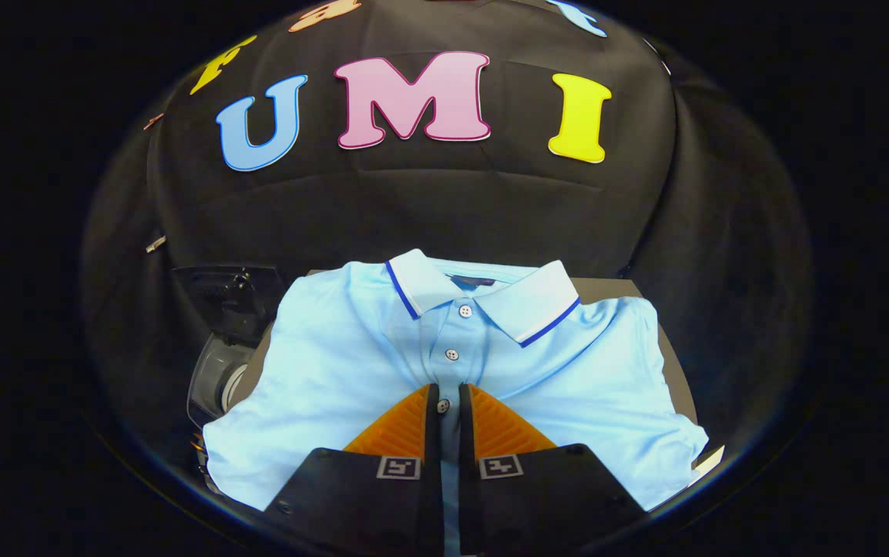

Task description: Put the clothes into the washing machine and then close the washing machine lid.

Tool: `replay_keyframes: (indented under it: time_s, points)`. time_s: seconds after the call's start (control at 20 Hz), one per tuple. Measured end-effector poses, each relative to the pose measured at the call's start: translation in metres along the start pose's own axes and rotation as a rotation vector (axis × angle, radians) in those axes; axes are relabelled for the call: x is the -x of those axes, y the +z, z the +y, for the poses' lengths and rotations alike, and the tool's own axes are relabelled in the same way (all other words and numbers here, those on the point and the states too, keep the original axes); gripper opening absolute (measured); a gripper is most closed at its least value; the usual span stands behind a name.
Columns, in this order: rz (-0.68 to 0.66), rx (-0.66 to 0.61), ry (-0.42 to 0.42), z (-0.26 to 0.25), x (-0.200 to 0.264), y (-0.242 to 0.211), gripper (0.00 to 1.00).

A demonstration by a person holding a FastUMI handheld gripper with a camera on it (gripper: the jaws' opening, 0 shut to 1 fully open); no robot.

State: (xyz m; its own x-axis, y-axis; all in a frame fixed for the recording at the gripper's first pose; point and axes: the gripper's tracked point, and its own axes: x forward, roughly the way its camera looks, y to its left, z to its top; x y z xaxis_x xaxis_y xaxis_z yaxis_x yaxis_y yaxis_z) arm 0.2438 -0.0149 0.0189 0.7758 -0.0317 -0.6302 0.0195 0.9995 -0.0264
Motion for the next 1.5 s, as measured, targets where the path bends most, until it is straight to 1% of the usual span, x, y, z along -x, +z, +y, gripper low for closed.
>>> replay_keyframes:
  time_s: [0.1,0.15,0.35,0.55,0.7,0.8,0.95,1.25,1.5]
  points:
    - [-0.009,-0.004,-0.008,-0.001,0.002,0.0,0.13]
    - [-0.01,-0.02,-0.003,0.0,-0.001,0.001,0.05]
    - [-0.053,-0.074,0.04,0.003,0.011,0.014,0.05]
    - [-0.146,-0.093,0.052,0.001,0.027,0.047,0.05]
    - [-0.177,-0.106,0.105,0.011,0.043,0.062,0.05]
    - [-0.201,-0.132,0.13,0.018,0.046,0.074,0.05]
    - [-0.236,-0.151,0.146,0.021,0.054,0.087,0.05]
    - [-0.302,-0.162,0.188,0.046,0.075,0.116,0.05]
    - [-0.34,-0.151,0.255,0.087,0.095,0.139,0.05]
